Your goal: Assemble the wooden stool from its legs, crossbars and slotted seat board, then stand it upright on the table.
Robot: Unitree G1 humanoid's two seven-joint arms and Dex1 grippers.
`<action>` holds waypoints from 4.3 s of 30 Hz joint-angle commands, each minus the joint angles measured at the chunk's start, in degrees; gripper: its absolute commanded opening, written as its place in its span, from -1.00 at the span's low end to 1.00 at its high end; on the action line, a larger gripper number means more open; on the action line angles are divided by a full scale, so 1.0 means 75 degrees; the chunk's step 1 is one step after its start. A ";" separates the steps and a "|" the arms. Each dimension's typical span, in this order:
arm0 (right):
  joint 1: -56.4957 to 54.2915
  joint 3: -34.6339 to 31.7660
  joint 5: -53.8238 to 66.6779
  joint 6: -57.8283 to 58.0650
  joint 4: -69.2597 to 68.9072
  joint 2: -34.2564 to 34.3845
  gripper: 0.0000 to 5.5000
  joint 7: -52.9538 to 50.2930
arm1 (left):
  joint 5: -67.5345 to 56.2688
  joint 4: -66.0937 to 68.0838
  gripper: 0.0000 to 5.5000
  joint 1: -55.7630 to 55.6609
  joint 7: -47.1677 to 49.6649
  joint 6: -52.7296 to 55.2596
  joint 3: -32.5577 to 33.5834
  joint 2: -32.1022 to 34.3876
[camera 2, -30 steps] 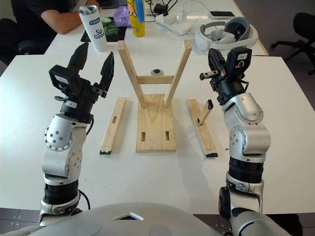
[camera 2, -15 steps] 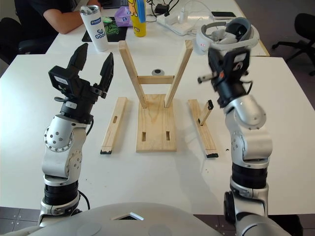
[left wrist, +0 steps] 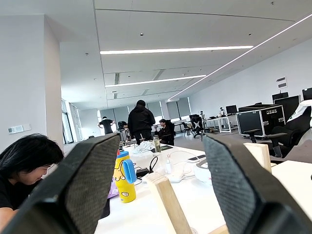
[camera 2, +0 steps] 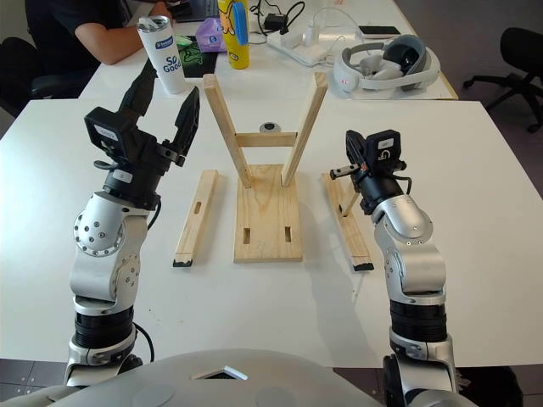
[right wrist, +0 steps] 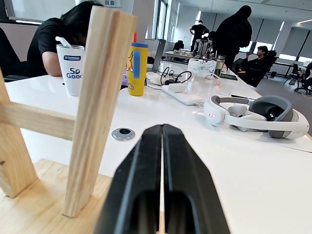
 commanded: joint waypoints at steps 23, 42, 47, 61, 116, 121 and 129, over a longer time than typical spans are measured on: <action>0.1231 -0.2164 0.0406 0.0197 0.0864 -0.1981 -0.78 0.1472 | 0.0472 -0.0470 0.12 0.0652 0.0498 0.0030 0.0055 -0.0110; 0.1248 -0.1019 0.1644 0.5058 -0.1384 -0.3523 0.29 0.2734 | 0.0936 -0.1536 0.12 0.1678 0.0949 0.0455 -0.0115 -0.0321; 0.1168 -0.0965 0.1968 0.5895 -0.1693 -0.3263 0.58 0.2565 | 0.0895 -0.1606 0.12 0.1680 0.0896 0.0590 -0.0074 -0.0289; 0.2734 -0.0555 0.0750 0.5661 -0.2391 -0.1729 0.64 0.0395 | 0.0197 -0.1284 0.12 0.0835 0.0120 0.1091 0.0232 0.0226; -0.3472 -0.3292 0.6659 0.4458 0.1154 -0.1509 -0.25 0.2318 | -1.0296 0.1356 0.93 -0.2520 -0.0405 0.4724 0.2811 0.1168; -0.3437 -0.2751 0.7786 0.5673 0.1022 -0.2488 -0.25 0.3528 | -1.0729 0.1440 0.93 -0.2553 -0.0656 0.5250 0.2591 0.1718; -0.3134 -0.1993 0.7981 0.6174 0.0823 -0.3139 -0.25 0.4626 | -1.1057 0.1631 0.93 -0.2707 -0.0832 0.5726 0.2363 0.2207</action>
